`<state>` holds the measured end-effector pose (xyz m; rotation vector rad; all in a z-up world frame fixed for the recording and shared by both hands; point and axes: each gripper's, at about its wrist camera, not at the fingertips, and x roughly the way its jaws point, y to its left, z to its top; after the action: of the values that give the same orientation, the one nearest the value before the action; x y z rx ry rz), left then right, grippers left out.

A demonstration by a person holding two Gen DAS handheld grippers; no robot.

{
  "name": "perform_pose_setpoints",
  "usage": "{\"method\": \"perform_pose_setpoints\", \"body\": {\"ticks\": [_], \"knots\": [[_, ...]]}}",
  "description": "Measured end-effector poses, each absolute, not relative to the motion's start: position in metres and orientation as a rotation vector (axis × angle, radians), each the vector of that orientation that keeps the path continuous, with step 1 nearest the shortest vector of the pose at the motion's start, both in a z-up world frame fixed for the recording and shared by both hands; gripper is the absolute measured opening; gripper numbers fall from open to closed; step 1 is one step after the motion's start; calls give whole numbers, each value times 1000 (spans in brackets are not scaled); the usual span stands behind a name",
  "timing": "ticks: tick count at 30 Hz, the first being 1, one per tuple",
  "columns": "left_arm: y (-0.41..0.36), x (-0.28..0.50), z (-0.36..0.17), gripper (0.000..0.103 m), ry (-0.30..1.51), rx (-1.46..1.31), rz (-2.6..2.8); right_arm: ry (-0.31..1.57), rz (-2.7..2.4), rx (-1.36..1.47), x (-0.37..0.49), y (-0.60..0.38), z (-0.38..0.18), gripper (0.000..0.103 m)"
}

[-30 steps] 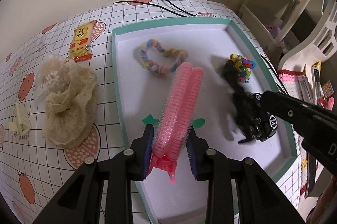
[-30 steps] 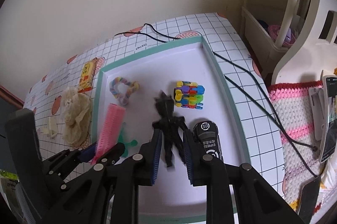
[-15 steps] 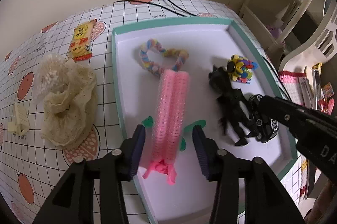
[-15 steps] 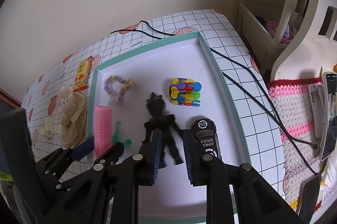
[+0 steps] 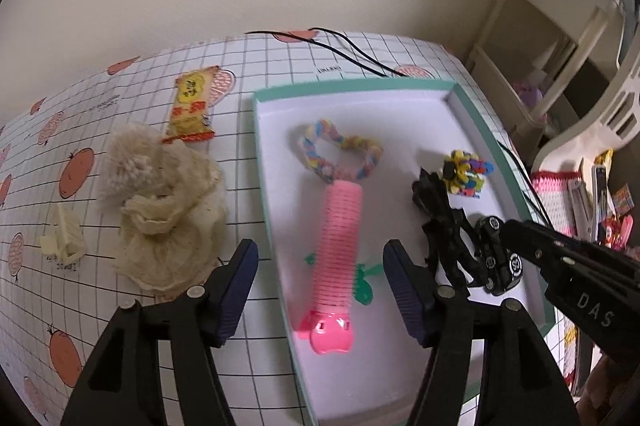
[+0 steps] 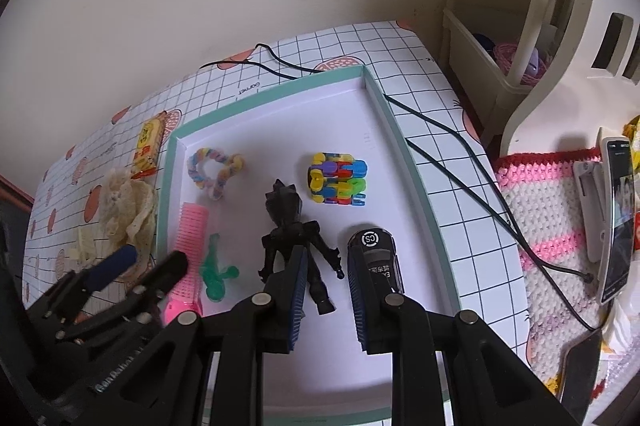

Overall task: Organize objects
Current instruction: 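Open left gripper to release the pink roller while right gripper releases the black figure in the tray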

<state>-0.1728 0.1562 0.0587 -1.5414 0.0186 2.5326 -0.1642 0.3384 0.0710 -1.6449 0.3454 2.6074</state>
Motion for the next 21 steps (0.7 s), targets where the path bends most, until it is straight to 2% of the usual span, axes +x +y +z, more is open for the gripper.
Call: {"method": "perform_pose_setpoints", "body": {"ticks": [4,5,10,11,12,13,15,21], "knots": [[150,-175,62,74,7,-1539,2564,338,2601,-1652,-165,338,69,24],[149,-175,62,77,5,-1538,2569,330,2596,-1655,-165,338,68,26],[145,-177,62,78,-6,-1537,2591,325,2589,-1662,-165,339,66,44],[144,-177,61,81,-8,-1537,2593,318,2589,-1663,-165,338,66,48],[144,-178,61,90,-10,-1538,2594,310,2588,-1664,-165,338,65,53],[143,-178,61,93,-12,-1535,2599,304,2588,-1663,-165,338,65,56],[142,-178,62,94,-21,-1527,2610,301,2590,-1661,-165,338,65,63],[135,-179,63,97,-66,-1519,2639,279,2586,-1664,-167,337,64,70]]}}
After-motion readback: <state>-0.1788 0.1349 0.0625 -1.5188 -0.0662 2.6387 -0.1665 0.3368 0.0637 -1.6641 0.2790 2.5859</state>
